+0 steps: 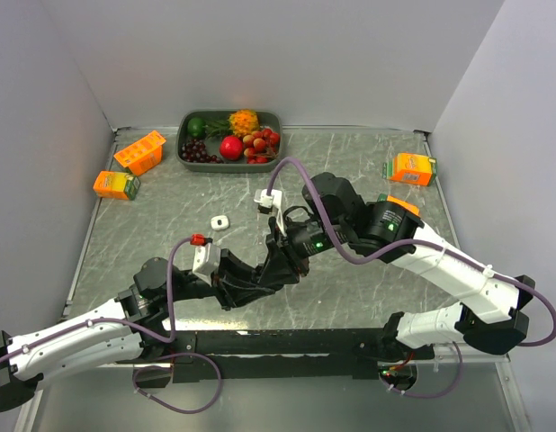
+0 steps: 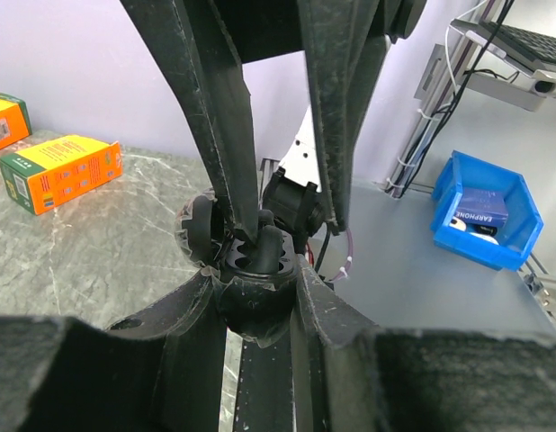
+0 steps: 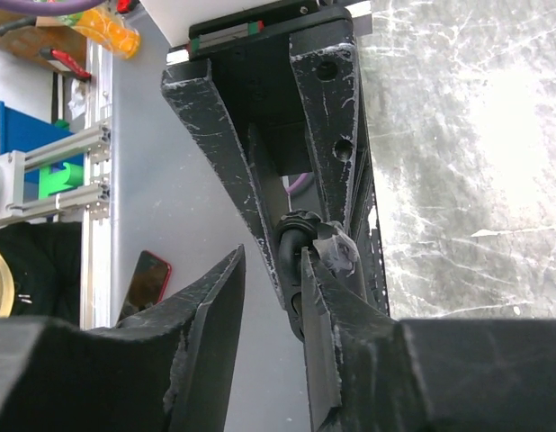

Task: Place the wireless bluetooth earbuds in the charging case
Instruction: Close the charging case.

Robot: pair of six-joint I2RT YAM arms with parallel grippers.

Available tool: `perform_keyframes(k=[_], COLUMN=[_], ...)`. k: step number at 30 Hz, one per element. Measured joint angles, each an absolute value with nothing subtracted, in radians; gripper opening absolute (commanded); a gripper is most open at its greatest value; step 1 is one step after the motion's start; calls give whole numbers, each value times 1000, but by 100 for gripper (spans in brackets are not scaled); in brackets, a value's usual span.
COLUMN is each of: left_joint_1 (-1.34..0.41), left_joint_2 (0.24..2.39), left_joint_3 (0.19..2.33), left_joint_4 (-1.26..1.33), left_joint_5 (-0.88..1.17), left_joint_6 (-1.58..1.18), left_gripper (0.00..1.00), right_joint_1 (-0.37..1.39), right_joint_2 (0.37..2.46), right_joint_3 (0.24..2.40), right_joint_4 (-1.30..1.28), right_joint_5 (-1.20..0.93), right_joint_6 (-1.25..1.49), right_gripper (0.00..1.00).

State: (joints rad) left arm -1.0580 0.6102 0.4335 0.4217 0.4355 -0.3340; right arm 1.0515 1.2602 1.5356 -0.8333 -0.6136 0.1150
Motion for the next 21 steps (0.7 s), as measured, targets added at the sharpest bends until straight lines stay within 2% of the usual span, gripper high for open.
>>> perform_keyframes(k=[12, 13, 14, 15, 16, 21], left_joint_1=[-1058, -1058, -1058, -1058, -1058, -1059], left_joint_2=[591, 586, 583, 579, 576, 573], left_joint_3=[434, 434, 434, 434, 434, 434], left_joint_4=[426, 426, 427, 428, 427, 427], left_joint_5=[424, 423, 422, 421, 420, 420], left_joint_6=[-334, -334, -334, -334, -334, -334], left_gripper=[1, 1, 1, 1, 1, 1], right_joint_1=[1036, 1024, 1008, 993, 976, 949], right_joint_2=[1251, 1242, 1231, 1219, 1200, 1153], right_joint_3=[1605, 1612, 1619, 1622, 1623, 1613], right_joint_4=[-859, -859, -860, -859, -859, -854], right_joint_5=[-610, -610, -610, -601, -580, -451], right_joint_6=[122, 123, 126, 127, 132, 161], right_gripper=[46, 43, 35, 8, 0, 0])
